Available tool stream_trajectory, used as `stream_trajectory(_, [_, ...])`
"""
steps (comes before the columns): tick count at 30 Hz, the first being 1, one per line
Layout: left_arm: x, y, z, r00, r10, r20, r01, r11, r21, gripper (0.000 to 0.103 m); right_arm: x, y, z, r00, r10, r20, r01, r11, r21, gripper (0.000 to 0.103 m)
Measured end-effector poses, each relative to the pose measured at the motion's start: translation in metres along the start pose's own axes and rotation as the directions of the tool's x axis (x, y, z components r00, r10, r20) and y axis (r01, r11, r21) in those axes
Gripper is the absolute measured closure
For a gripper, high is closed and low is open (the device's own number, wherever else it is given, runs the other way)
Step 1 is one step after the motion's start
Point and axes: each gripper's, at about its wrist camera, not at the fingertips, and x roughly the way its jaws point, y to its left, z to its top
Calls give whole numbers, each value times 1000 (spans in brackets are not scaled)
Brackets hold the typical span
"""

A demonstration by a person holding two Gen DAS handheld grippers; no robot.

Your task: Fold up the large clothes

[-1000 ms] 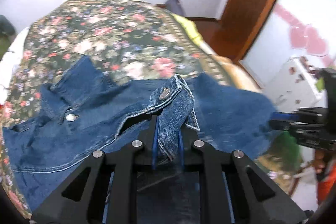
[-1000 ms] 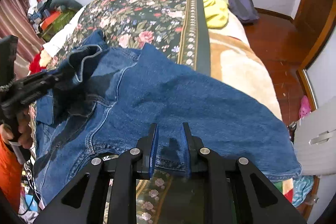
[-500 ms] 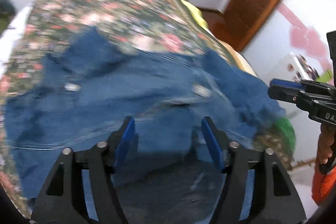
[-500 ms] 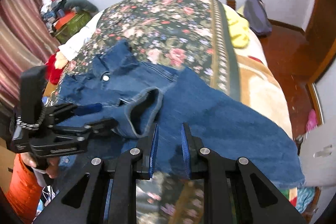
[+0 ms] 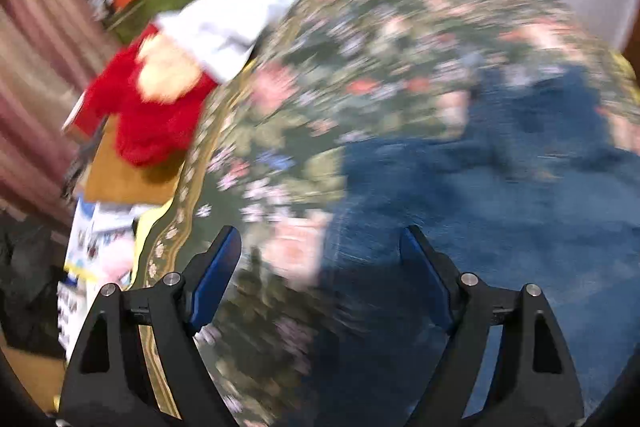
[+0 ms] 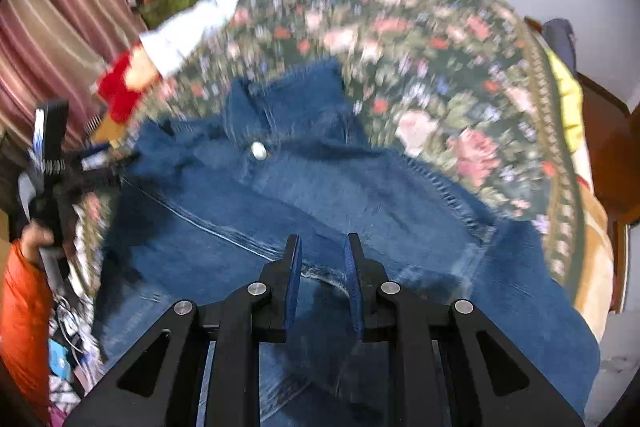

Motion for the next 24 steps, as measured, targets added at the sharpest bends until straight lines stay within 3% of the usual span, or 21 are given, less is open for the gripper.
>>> stream_trajectory(2, [30, 13, 1, 998, -13, -63, 10, 999, -50, 18, 25, -7, -4, 997, -62, -50, 62, 998, -7, 85])
stream_trajectory(4, [39, 20, -2, 999, -6, -34, 4, 998, -62, 2, 40, -21, -13, 988, -129, -88, 129, 992, -6, 85])
stream_trajectory(5, [41, 22, -3, 1000, 12, -18, -13, 998, -65, 0, 43, -28, -18, 990, -104, -99, 104, 995, -1, 85])
stream_trajectory(8, [44, 23, -8, 1000, 10, -8, -11, 997, -80, 0, 33, -44, -32, 997, 0, -73, 1, 1000, 15, 85])
stream_trajectory(10, [44, 22, -9, 1000, 19, -3, -19, 997, -74, 0, 21, -47, -39, 998, 14, -63, -14, 1000, -1, 85])
stream_trajectory(14, [43, 23, -10, 1000, 20, -14, -21, 997, -72, 0, 1, -48, -55, 995, -90, -48, 88, 995, -56, 85])
stream_trajectory(17, [40, 20, -4, 999, 29, -31, -31, 997, -69, 0, -10, -57, -69, 977, -207, -60, 202, 977, -74, 85])
stream_trajectory(21, [23, 13, -9, 997, 61, -41, -62, 998, -33, 2, -24, -84, -93, 983, -160, -93, 161, 987, 13, 85])
stream_trajectory(24, [-13, 1, -15, 996, 85, 14, -86, 995, 47, 2, -38, -95, -108, 974, -206, -93, 211, 976, 50, 85])
